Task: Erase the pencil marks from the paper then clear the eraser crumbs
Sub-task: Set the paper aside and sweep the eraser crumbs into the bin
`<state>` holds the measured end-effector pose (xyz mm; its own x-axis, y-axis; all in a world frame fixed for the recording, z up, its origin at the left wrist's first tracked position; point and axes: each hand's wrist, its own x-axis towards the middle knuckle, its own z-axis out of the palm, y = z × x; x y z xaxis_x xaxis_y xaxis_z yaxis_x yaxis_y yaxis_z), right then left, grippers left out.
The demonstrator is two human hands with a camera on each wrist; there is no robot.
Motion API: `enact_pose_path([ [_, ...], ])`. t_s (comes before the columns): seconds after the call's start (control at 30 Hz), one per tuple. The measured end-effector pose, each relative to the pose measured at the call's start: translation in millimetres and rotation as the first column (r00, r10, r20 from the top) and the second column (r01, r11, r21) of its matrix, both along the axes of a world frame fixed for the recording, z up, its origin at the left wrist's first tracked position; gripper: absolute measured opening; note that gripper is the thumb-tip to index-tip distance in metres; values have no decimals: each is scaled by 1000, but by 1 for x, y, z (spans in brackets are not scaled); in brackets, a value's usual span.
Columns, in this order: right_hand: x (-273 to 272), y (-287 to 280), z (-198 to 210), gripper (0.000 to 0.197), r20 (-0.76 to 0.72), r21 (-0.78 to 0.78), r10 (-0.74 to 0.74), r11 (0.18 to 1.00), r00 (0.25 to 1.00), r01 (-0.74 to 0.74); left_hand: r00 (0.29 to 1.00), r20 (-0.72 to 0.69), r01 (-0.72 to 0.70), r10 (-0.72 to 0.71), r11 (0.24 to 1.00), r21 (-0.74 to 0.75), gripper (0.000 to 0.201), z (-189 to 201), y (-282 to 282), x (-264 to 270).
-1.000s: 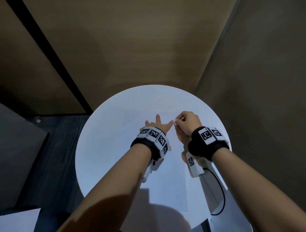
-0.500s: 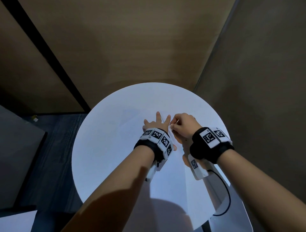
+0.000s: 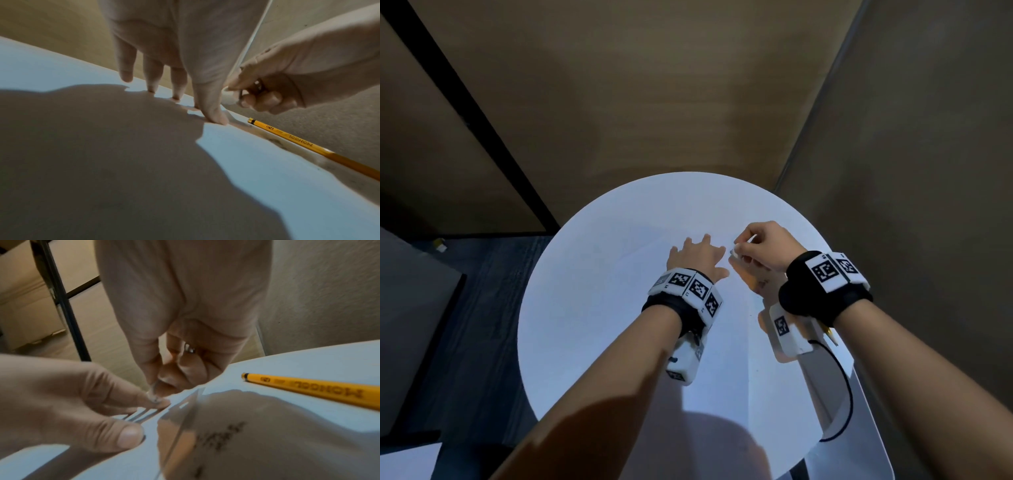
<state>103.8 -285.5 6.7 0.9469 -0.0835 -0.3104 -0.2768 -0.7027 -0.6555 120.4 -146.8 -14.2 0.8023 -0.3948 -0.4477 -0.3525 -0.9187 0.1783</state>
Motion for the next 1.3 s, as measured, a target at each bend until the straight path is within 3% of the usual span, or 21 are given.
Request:
enact_pose_path([
  [0.13,2,13,-8,8,-10,-96,46,994,999,-47,997,-75,19,-17,999,29,70,1,-1,4],
  [0.33,1,15,-7,3,-135,-185,205,956,969,-228,997,-75,39,-34,998,55,80,-1,2,4],
  [0.43,3,16,-8,9,-34,-180,128,975,991,-132,995,-96,34,-30,999,40,84,-4,3,4],
  [0.5,-1,16,-9,8,-4,-163,103,981,995,-103,994,-105,39,-34,998,44,86,-5,3,4],
  [0.63,-1,13,-3,4,-178,-193,229,946,957,-262,995,-91,52,-47,997,52,85,-5,4,4],
  [0.8,-5,17,-8,10,-32,-166,137,976,990,-141,996,-80,48,-44,998,41,84,-6,3,4],
  [0.93,-2,17,-1,9,-192,-236,254,926,948,-296,995,-87,55,-50,997,57,88,-5,4,4],
  [1.1,-5,20,-5,14,-9,-213,160,964,987,-158,995,-82,57,-53,997,46,86,-7,3,4],
  [1.23,-8,9,-3,6,-198,-197,233,942,952,-272,995,-83,66,-61,996,65,87,-4,4,2],
  [1.3,-2,-2,0,9,-135,-141,132,978,982,-151,994,-87,71,-65,995,64,88,-5,4,2],
])
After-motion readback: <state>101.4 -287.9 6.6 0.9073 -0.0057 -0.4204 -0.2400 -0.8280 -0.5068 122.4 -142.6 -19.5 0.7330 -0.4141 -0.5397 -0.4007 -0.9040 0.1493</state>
